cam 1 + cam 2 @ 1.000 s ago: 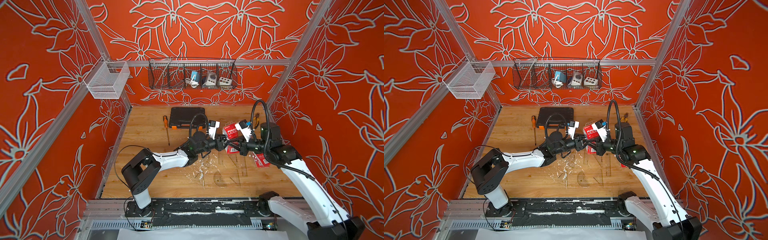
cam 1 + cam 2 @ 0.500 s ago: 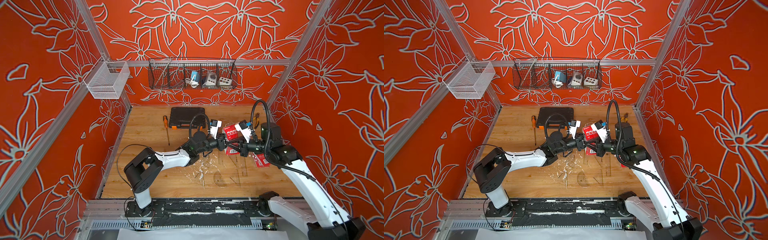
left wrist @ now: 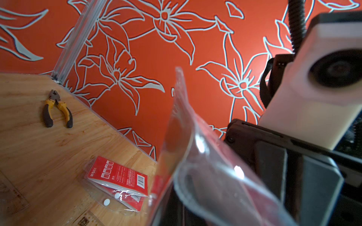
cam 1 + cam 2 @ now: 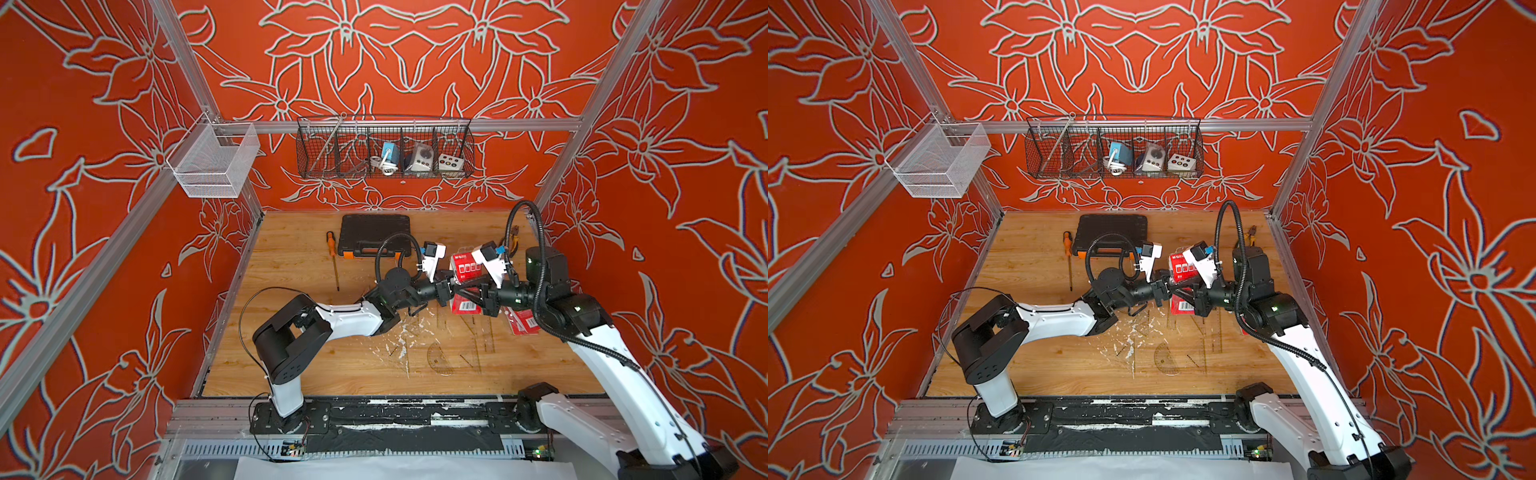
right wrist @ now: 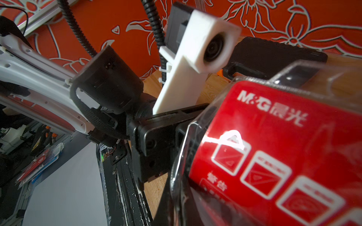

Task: Open the ruler set and take out the ruler
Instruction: Take out the ruler from the ruler set bag.

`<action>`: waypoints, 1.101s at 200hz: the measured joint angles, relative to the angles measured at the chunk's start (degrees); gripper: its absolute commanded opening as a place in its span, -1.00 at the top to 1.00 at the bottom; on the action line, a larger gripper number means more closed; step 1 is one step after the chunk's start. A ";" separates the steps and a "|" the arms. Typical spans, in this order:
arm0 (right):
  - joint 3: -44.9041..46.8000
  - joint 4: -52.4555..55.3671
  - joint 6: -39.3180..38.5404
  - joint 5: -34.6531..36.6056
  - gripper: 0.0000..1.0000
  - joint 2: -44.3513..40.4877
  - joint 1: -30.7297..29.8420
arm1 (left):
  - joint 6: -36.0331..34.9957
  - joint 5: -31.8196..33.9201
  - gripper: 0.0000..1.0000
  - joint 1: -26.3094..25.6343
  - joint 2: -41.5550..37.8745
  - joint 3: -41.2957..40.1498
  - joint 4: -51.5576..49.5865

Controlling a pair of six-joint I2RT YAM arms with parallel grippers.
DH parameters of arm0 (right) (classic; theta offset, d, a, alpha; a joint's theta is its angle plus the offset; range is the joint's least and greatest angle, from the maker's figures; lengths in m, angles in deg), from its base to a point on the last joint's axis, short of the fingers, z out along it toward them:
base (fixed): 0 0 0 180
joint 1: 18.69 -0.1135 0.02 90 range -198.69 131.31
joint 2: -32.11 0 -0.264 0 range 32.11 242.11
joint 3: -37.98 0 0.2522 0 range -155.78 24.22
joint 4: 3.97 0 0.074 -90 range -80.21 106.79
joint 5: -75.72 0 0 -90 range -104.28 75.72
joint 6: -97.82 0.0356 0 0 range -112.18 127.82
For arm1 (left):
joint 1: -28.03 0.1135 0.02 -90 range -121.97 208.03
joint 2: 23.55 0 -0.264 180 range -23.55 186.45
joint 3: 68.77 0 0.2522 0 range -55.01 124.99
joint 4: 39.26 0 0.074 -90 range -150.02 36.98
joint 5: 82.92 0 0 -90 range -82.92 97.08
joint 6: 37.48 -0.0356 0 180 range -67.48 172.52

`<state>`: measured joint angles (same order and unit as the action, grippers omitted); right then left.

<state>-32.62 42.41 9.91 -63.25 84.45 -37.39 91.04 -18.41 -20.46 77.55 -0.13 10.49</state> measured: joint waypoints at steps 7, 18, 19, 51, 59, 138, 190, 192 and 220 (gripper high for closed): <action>0.00 0.09 0.04 0.63 1.00 -0.35 0.00 | -0.22 0.20 1.00 0.00 -0.57 -0.70 0.02; 0.00 0.31 0.22 1.79 1.00 -0.92 0.00 | -0.66 0.85 1.00 0.00 -1.53 -1.84 0.00; 0.00 0.33 0.22 1.84 1.00 -0.96 0.00 | -0.66 0.87 1.00 0.00 -1.60 -1.92 0.00; -0.37 0.81 0.81 5.25 1.00 -1.40 -0.39 | -2.58 2.84 1.00 -0.04 -4.81 -4.66 -0.63; -0.39 0.85 0.92 5.70 1.00 -1.33 -0.55 | -3.04 3.28 1.00 -0.09 -5.55 -5.16 -1.07; 0.28 -3.19 5.16 12.04 1.00 -0.17 -0.70 | -10.86 9.01 1.00 -0.37 -13.20 -6.91 -11.50; 0.90 -5.31 6.36 13.16 1.00 1.09 -0.55 | -14.27 15.19 1.00 -1.14 -17.11 -7.89 -17.40; 0.90 -5.27 6.36 13.16 1.00 1.20 -0.48 | -14.36 15.28 1.00 -1.16 -17.22 -7.78 -17.77; 0.87 -3.82 4.96 13.25 1.00 2.62 -0.31 | -14.86 16.85 1.00 -0.07 -16.61 -2.19 -24.30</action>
<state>-31.74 38.58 14.87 -50.01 87.07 -37.70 76.18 -1.56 -20.53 60.94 -2.32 -13.82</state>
